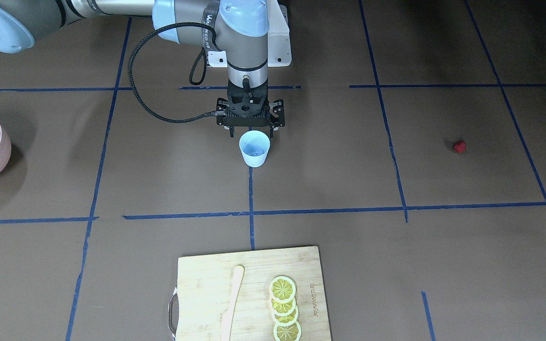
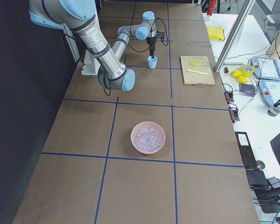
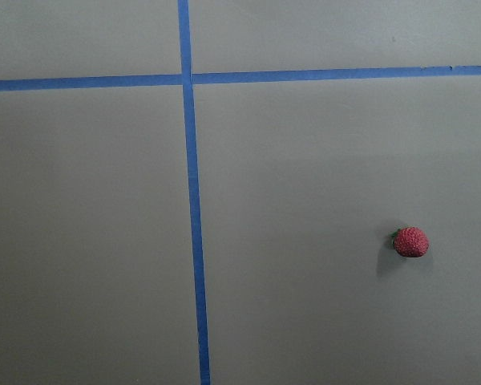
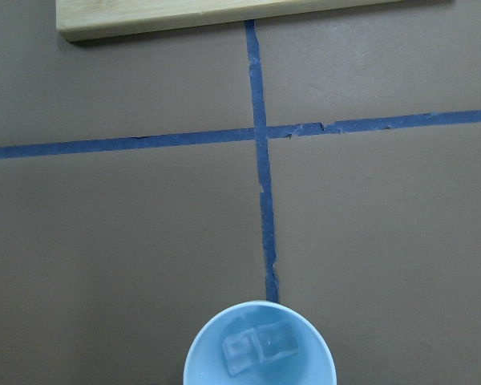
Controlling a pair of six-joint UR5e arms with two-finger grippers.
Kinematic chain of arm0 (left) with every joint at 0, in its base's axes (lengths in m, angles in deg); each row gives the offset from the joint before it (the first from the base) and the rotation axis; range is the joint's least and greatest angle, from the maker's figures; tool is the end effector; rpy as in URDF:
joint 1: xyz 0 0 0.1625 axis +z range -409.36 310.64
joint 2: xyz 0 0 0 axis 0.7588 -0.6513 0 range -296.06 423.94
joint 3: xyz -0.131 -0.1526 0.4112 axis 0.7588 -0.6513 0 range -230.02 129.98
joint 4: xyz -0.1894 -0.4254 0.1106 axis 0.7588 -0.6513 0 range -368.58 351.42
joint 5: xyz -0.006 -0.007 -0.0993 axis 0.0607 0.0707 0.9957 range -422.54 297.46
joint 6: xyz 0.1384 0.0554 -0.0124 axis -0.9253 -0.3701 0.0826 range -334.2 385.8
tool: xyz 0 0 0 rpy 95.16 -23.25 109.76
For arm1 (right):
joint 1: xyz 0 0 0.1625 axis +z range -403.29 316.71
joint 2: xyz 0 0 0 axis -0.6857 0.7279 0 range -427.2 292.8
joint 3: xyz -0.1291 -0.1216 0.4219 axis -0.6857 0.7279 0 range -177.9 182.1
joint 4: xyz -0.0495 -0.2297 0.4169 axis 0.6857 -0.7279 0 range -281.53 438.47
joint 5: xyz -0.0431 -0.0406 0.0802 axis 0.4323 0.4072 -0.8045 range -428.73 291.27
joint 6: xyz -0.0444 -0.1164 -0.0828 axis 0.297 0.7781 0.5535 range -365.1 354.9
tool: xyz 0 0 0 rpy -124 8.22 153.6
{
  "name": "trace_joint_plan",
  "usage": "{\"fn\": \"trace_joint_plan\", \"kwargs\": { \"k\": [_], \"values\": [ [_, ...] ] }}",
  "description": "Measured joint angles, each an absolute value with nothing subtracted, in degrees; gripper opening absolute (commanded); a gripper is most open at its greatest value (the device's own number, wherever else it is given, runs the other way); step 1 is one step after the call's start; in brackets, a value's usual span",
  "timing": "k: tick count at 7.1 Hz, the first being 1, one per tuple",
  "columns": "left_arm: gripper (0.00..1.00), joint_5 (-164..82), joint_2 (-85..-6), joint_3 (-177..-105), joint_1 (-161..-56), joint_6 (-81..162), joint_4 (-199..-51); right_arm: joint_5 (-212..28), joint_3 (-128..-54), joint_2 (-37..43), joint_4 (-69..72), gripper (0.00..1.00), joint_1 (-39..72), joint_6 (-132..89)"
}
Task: Put ice and strawberries in cup
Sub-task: 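Release the ice cube into the cup and return to the bowl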
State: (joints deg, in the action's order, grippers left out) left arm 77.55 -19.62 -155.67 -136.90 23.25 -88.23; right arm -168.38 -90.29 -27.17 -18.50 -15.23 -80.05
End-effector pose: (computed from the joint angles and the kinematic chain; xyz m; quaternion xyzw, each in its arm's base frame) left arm 0.0029 -0.5005 0.6417 -0.0086 0.4233 0.0355 0.9052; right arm -0.6605 -0.4746 0.1255 0.0692 -0.3861 0.0718 0.9171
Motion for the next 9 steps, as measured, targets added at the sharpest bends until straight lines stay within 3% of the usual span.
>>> {"fn": "trace_joint_plan", "kwargs": {
  "k": [3,6,9],
  "values": [
    [1.00,77.55,-19.64,-155.64,-136.90,23.25,-88.21,-172.07,-97.40,-19.78,-18.56,0.99,-9.27,-71.65],
    [1.00,77.49,-19.64,-155.59,-136.90,23.25,-88.21,-181.46,-113.31,-0.80,-18.23,0.99,1.11,-53.81],
    [1.00,77.54,-19.63,-155.65,-136.90,23.25,-88.20,-191.57,-115.98,20.28,-5.64,0.99,14.60,-34.22]
  ]
}}
